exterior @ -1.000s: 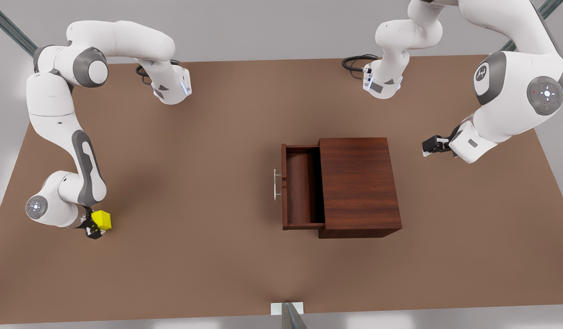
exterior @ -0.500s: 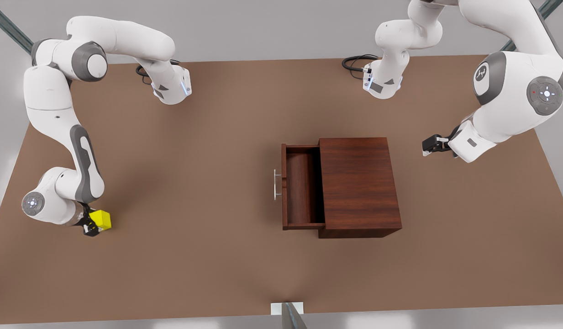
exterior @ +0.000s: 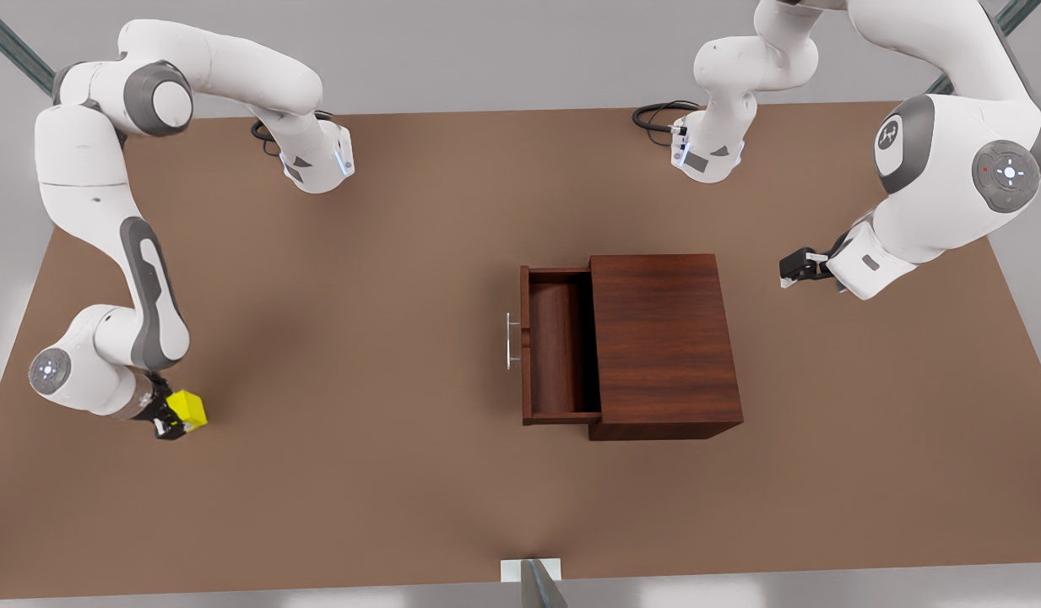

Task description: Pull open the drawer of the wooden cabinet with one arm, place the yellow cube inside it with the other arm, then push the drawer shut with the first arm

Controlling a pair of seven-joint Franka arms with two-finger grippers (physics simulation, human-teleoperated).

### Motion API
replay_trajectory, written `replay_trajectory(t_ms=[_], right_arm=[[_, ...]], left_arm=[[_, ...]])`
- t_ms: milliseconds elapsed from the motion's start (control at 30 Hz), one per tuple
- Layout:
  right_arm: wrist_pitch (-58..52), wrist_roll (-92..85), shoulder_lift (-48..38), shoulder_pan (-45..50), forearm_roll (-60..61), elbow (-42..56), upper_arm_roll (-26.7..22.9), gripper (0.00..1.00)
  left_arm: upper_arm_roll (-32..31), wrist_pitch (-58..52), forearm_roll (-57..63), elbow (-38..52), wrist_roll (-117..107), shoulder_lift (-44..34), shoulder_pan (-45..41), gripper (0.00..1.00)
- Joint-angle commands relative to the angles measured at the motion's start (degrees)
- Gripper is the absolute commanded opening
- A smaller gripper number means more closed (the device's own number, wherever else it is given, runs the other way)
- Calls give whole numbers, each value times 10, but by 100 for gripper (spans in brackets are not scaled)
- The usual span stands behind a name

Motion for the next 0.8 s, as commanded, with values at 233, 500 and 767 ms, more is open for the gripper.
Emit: replay_trajectory(t_ms=[233,500,767], right_arm=[[-159,239,-80,22,4,16,128,65],[-211,564,-73,160,3,91,173,65],[-201,916,-1,395,26,246,93,65]], left_arm=[[0,0,0,0,5,-1,0,100],[0,0,0,1,5,-1,0,100],[1,-2,0,-5,5,-5,0,100]])
